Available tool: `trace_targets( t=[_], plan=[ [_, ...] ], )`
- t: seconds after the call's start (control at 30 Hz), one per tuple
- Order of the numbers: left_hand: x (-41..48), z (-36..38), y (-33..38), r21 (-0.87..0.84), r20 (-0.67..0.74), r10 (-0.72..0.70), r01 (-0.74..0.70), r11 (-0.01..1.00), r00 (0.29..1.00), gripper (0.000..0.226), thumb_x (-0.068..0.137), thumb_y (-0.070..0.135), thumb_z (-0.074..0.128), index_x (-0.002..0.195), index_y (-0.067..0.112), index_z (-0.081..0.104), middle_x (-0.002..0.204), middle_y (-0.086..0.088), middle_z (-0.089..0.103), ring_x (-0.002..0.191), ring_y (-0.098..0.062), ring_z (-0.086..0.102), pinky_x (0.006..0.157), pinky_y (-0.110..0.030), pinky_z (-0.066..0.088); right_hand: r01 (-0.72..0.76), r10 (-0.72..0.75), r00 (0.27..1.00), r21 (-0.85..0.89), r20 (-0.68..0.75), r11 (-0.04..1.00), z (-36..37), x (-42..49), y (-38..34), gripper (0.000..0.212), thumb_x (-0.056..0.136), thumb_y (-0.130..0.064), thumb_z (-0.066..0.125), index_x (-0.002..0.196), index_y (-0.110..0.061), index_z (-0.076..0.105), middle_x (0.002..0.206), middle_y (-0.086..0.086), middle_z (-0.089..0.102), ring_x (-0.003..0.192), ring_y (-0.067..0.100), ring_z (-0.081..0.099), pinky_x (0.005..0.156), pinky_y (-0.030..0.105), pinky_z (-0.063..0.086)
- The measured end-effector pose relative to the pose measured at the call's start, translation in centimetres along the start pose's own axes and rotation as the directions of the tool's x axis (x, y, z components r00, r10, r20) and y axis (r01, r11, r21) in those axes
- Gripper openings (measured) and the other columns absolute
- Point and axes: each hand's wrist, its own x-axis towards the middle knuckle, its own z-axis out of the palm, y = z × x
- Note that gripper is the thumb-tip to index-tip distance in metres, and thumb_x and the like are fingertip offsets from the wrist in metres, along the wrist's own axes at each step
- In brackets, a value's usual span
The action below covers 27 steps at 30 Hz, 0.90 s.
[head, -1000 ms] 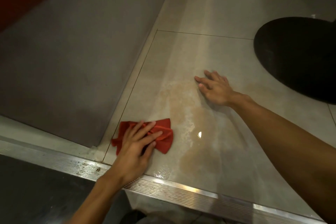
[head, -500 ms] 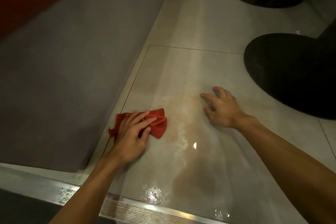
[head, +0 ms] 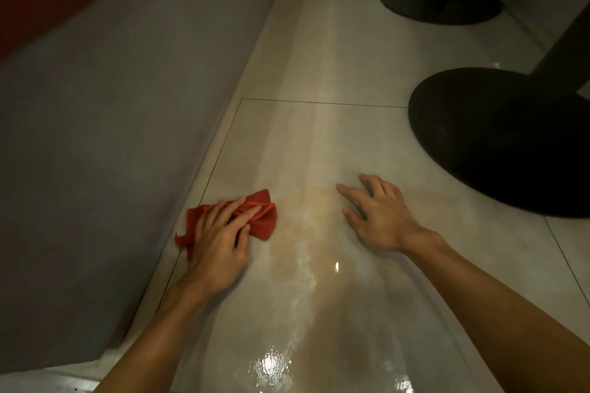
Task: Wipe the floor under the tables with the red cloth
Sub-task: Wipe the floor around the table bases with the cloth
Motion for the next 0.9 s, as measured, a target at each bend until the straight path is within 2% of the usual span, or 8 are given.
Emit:
trace_targets(
  t=[0.17,0.27,0.4,0.53,0.6,0.7,0.8,0.9],
  plan=[
    [5.1,1.2,0.8,0.016,0.004,-0.047,0.047,0.999,0.999,0.041,0.098,0.019,0.047,0.136,0.033,0.053,0.147,0.000,0.044,0.137,-0.026,0.033,0.114,-0.046,0.019,-0.015,0.016,1.000,-0.008,0.016,1.000,0.3,0.0,0.0,0.052,0.101,-0.050,0.027,0.152,-0.042,0.017,0.162,0.005,0.005,0.148,0.026,-0.002,0.119,0.048,0.003],
    [8.2,2.3,2.8,0.027,0.055,-0.044,0.042,0.999,0.998,0.041,0.099,0.020,0.047,0.139,0.033,0.050,0.150,0.001,0.040,0.138,-0.028,0.029,0.114,-0.049,0.017,-0.021,0.021,0.999,0.009,0.029,1.000,0.4,-0.1,0.1,0.052,0.101,-0.050,0.027,0.151,-0.043,0.015,0.162,0.004,0.002,0.149,0.025,-0.006,0.120,0.048,0.001],
    [7.7,2.8,4.7,0.001,0.132,0.084,-0.085,0.996,0.988,0.044,0.096,0.031,0.037,0.137,0.035,0.052,0.149,0.004,0.042,0.138,-0.024,0.030,0.115,-0.047,0.018,-0.026,0.025,0.999,0.024,0.045,0.999,0.2,0.0,0.2,0.053,0.100,-0.051,0.029,0.151,-0.045,0.015,0.162,0.001,0.001,0.149,0.023,-0.007,0.120,0.048,-0.001],
    [4.4,1.4,2.9,-0.043,0.121,0.173,-0.169,0.985,0.977,0.051,0.091,0.043,0.028,0.133,0.035,0.056,0.145,0.008,0.046,0.136,-0.017,0.034,0.113,-0.038,0.019,-0.015,0.013,0.999,0.037,0.046,0.999,0.2,0.0,0.5,0.054,0.100,-0.052,0.029,0.151,-0.045,0.014,0.163,0.000,0.000,0.149,0.023,-0.009,0.120,0.048,-0.001],
    [4.0,0.8,1.5,-0.041,0.091,0.146,-0.143,0.989,0.985,0.052,0.091,0.044,0.027,0.133,0.037,0.056,0.145,0.009,0.045,0.136,-0.016,0.034,0.112,-0.040,0.021,-0.007,0.006,0.999,0.034,0.037,0.999,0.4,0.0,0.6,0.054,0.100,-0.052,0.028,0.151,-0.045,0.014,0.163,0.001,0.001,0.149,0.022,-0.009,0.120,0.048,-0.001],
    [5.9,1.1,0.9,-0.018,0.054,0.067,-0.066,0.998,0.996,0.047,0.092,0.037,0.033,0.134,0.035,0.055,0.145,0.003,0.046,0.135,-0.024,0.036,0.111,-0.047,0.024,-0.005,0.004,0.999,0.036,0.033,0.999,0.6,0.1,0.6,0.054,0.100,-0.052,0.027,0.152,-0.044,0.012,0.163,0.001,0.000,0.149,0.022,-0.010,0.120,0.048,-0.002],
    [8.8,2.4,2.7,0.030,0.062,-0.012,0.010,0.999,0.998,0.041,0.098,0.027,0.041,0.138,0.034,0.051,0.150,0.003,0.040,0.138,-0.026,0.030,0.113,-0.048,0.019,-0.012,0.011,1.000,0.038,0.028,0.999,0.7,-0.1,0.5,0.055,0.100,-0.052,0.027,0.152,-0.043,0.012,0.163,0.000,-0.001,0.149,0.021,-0.011,0.120,0.047,-0.004],
    [10.2,4.1,5.7,0.048,0.105,0.015,-0.020,0.999,0.994,0.042,0.100,0.025,0.044,0.141,0.037,0.046,0.154,0.007,0.033,0.143,-0.023,0.021,0.116,-0.045,0.011,-0.026,0.026,0.999,0.035,0.022,0.999,0.7,0.0,0.6,0.058,0.099,-0.053,0.029,0.153,-0.040,0.011,0.163,-0.001,0.000,0.149,0.020,-0.010,0.121,0.045,-0.004]
  ],
)
